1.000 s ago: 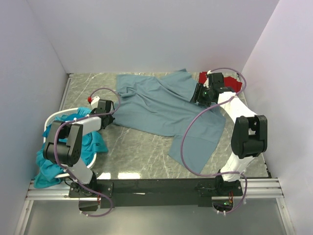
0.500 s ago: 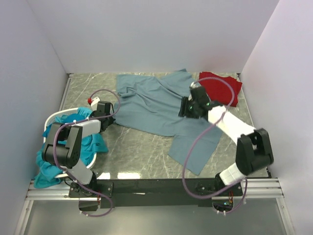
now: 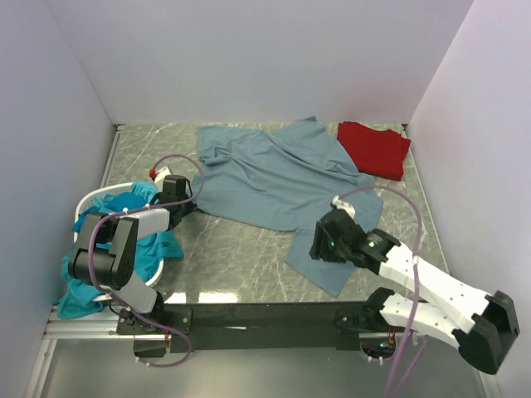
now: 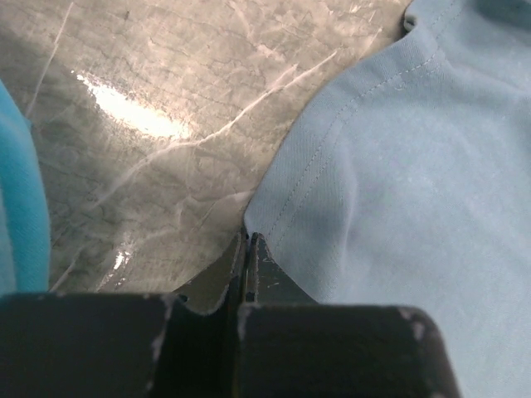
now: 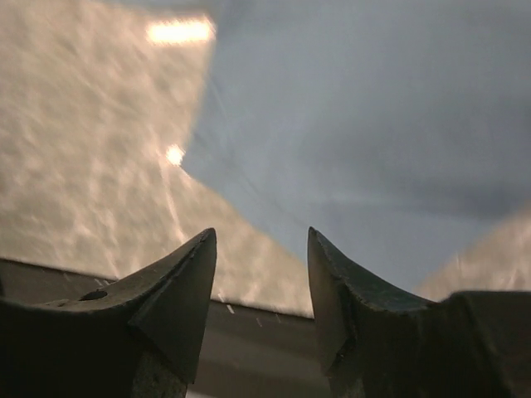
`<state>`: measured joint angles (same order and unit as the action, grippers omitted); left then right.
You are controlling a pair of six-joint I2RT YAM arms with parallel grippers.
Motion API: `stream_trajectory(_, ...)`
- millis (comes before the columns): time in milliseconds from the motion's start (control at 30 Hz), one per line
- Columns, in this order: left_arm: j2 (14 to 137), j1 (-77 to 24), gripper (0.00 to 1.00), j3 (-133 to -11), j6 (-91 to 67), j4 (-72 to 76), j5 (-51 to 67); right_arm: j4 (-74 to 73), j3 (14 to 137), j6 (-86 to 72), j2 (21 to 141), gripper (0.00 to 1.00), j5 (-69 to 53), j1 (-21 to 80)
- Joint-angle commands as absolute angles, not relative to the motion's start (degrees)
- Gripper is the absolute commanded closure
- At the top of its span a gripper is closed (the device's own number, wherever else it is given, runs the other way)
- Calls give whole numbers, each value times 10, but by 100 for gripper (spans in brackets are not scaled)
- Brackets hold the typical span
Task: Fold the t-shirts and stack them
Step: Flatten the tshirt out
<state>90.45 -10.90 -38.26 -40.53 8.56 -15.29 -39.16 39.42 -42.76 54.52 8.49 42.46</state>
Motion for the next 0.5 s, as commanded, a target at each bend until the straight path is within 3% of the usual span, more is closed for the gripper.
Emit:
stream_trajectory(0, 889, -108, 99, -384, -392, 103, -142, -491, 361, -527, 503, 46, 92, 452)
stream_trajectory(267, 889, -108, 99, -383, -388, 113, -134, -576, 330, -600, 523, 49, 84, 498)
stream_trajectory(467, 881, -108, 99, -377, -388, 120, -131, -553, 295, -618, 534, 49, 58, 509)
